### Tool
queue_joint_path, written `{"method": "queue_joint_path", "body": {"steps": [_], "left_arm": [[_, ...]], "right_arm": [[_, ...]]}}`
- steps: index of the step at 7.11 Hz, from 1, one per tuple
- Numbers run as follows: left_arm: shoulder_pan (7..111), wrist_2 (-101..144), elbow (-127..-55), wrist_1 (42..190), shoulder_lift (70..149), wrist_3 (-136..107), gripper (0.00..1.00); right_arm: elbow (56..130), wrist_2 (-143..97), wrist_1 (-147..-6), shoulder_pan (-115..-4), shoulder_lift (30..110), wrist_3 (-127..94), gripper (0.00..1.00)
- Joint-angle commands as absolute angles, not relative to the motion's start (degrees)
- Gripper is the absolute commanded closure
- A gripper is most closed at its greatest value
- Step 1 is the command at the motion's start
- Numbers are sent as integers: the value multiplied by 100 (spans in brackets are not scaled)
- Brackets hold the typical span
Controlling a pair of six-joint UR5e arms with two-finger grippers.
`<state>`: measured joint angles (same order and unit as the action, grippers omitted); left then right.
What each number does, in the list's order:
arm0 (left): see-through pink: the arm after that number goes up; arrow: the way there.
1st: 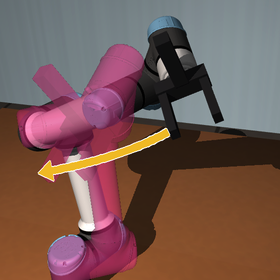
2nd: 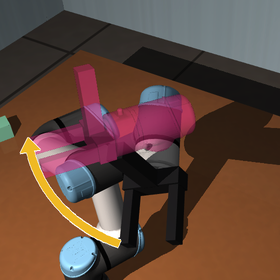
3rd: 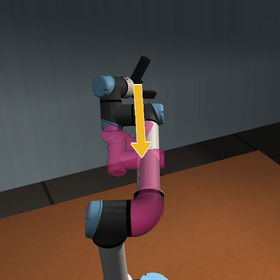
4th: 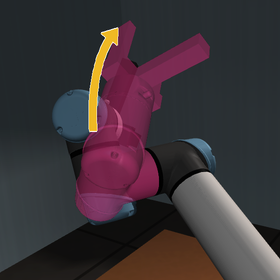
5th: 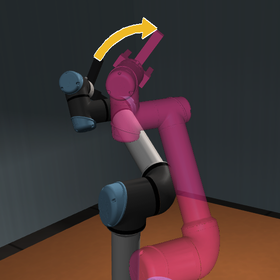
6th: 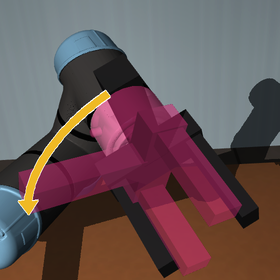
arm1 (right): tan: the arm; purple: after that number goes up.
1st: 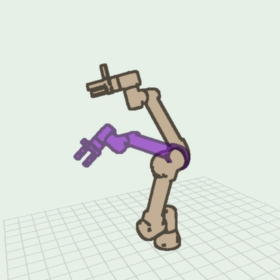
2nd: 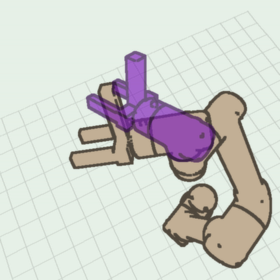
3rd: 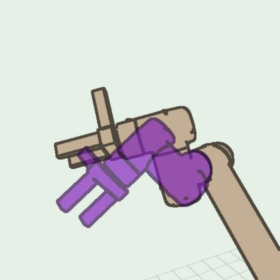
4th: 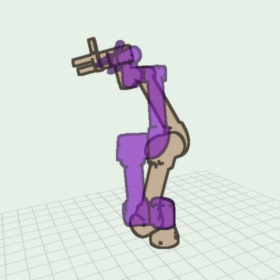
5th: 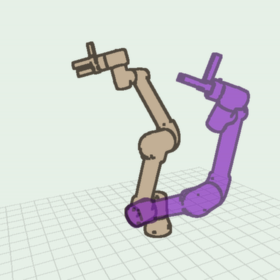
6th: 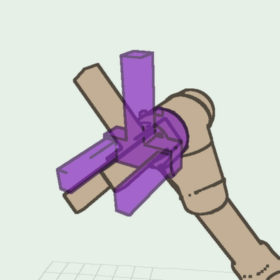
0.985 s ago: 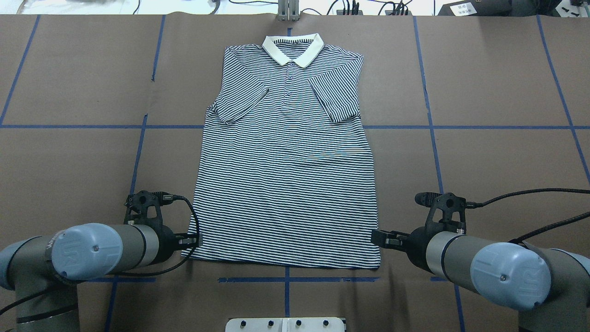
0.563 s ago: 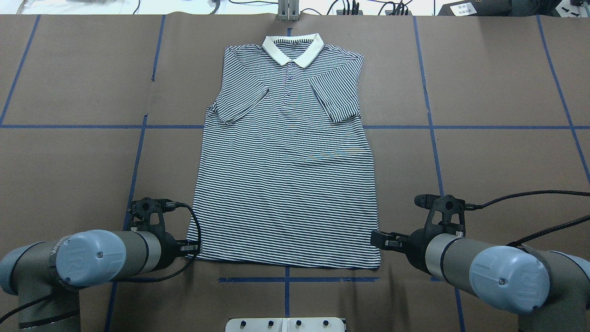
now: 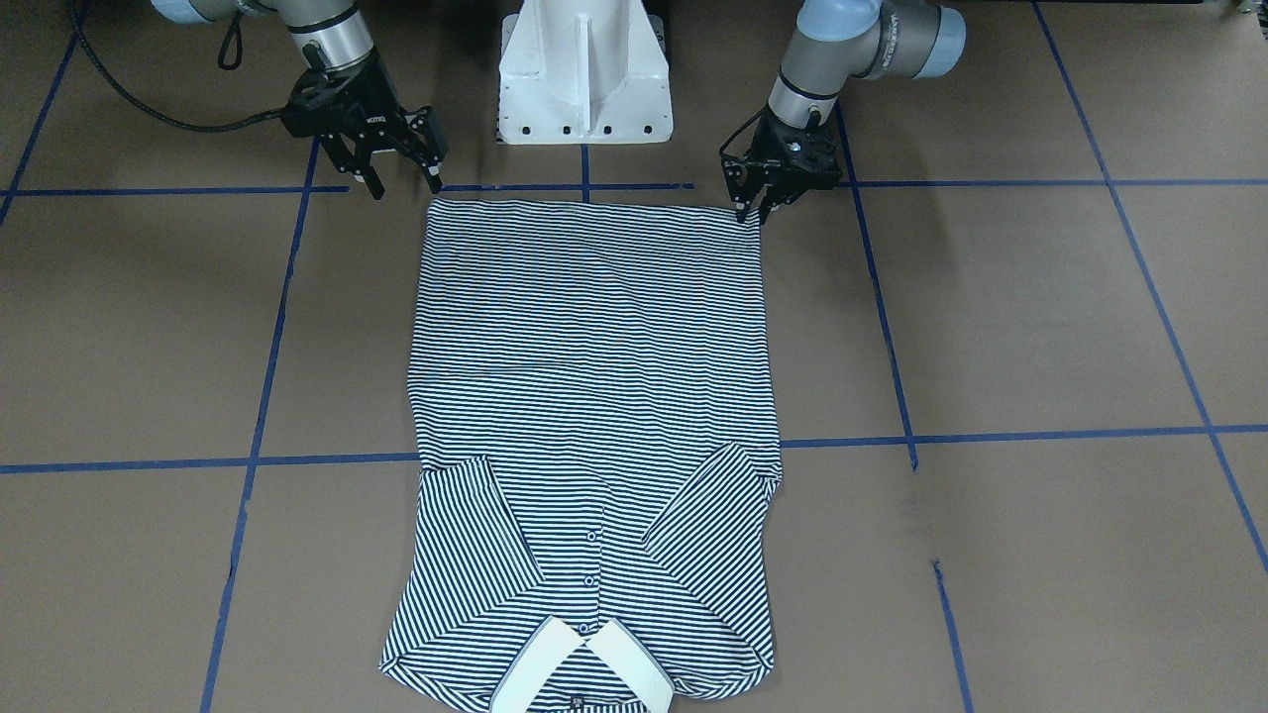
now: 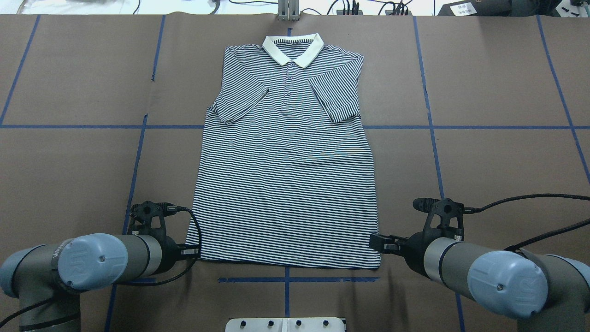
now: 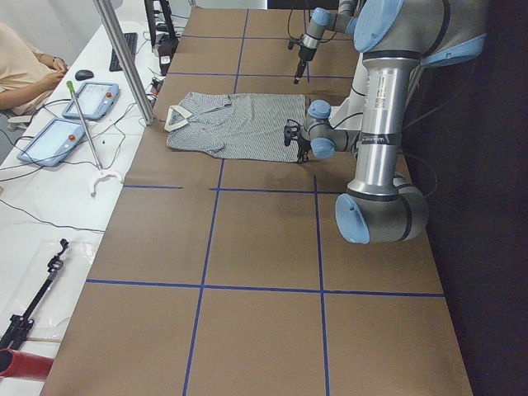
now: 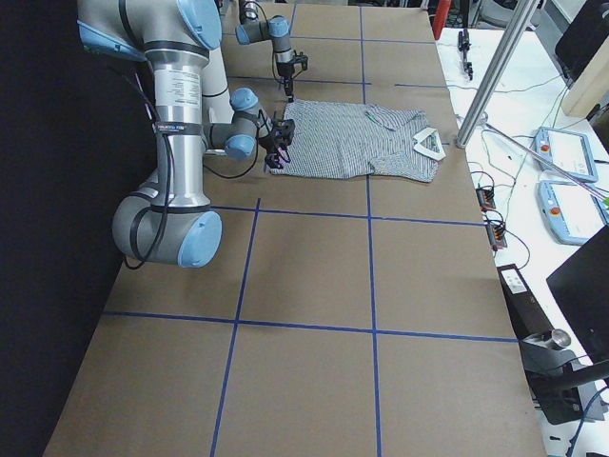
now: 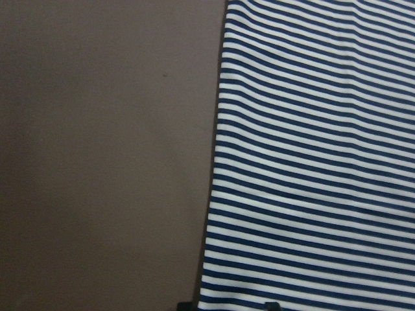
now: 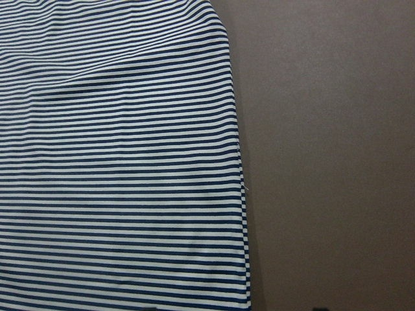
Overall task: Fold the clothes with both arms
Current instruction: 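Lower both grippers to the hem corners nearest the robot, then grasp the hem corners with both grippers, adjusting the right gripper's grip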
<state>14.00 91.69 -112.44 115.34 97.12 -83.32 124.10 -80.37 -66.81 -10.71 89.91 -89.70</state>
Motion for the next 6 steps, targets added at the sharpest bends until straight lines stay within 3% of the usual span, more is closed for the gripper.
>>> {"method": "queue_joint_path", "body": {"steps": [1, 2, 4, 5, 6], "left_arm": [[1397, 9176, -11241, 11531, 9721, -8332, 71], [1397, 9176, -11250, 11531, 9729, -8332, 100], [1397, 9184, -11302, 11531, 9738, -8323, 100], [1397, 9185, -11311, 11531, 9756, -8323, 100], [1397, 9185, -11312, 11531, 9765, -8323, 100]], "right_arm": [[12410, -8024, -6688, -1055, 8991, -8982, 15], [12393, -7981, -6688, -1002, 8991, -8982, 15], [12323, -7351, -6723, -530, 8913, -9525, 22], [12331, -7322, -7202, -475, 8721, -9841, 37], [12227, -7330, -7781, -431, 8466, -10148, 43]]}}
